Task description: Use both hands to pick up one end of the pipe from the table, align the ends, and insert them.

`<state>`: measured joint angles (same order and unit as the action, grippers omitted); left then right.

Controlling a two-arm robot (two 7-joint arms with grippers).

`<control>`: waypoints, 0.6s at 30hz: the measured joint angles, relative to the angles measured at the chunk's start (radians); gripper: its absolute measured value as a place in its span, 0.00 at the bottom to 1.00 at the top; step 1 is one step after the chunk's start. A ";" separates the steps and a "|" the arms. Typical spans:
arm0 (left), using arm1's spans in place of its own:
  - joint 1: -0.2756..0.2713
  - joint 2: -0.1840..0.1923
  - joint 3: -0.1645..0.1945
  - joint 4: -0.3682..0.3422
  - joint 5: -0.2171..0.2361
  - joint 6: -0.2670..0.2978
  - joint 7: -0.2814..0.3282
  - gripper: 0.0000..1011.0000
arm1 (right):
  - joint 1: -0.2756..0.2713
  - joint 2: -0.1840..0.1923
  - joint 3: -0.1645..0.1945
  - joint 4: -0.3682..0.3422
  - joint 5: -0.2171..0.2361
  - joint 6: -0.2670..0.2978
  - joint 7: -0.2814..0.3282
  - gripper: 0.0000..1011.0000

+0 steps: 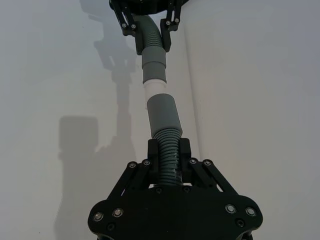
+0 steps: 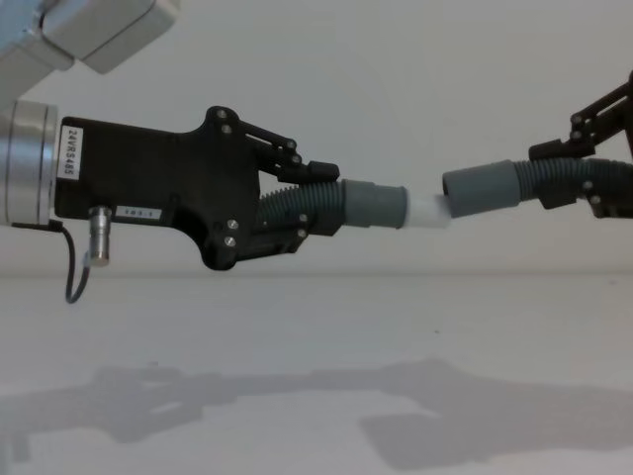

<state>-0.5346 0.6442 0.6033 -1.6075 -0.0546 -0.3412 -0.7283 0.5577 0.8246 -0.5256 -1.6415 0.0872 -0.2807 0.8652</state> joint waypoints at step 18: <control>0.000 0.000 0.000 0.000 0.000 0.000 0.000 0.30 | 0.004 0.000 -0.003 0.006 0.002 -0.008 0.004 0.21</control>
<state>-0.5345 0.6442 0.6033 -1.6075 -0.0547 -0.3412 -0.7283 0.5622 0.8242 -0.5284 -1.6351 0.0887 -0.2890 0.8692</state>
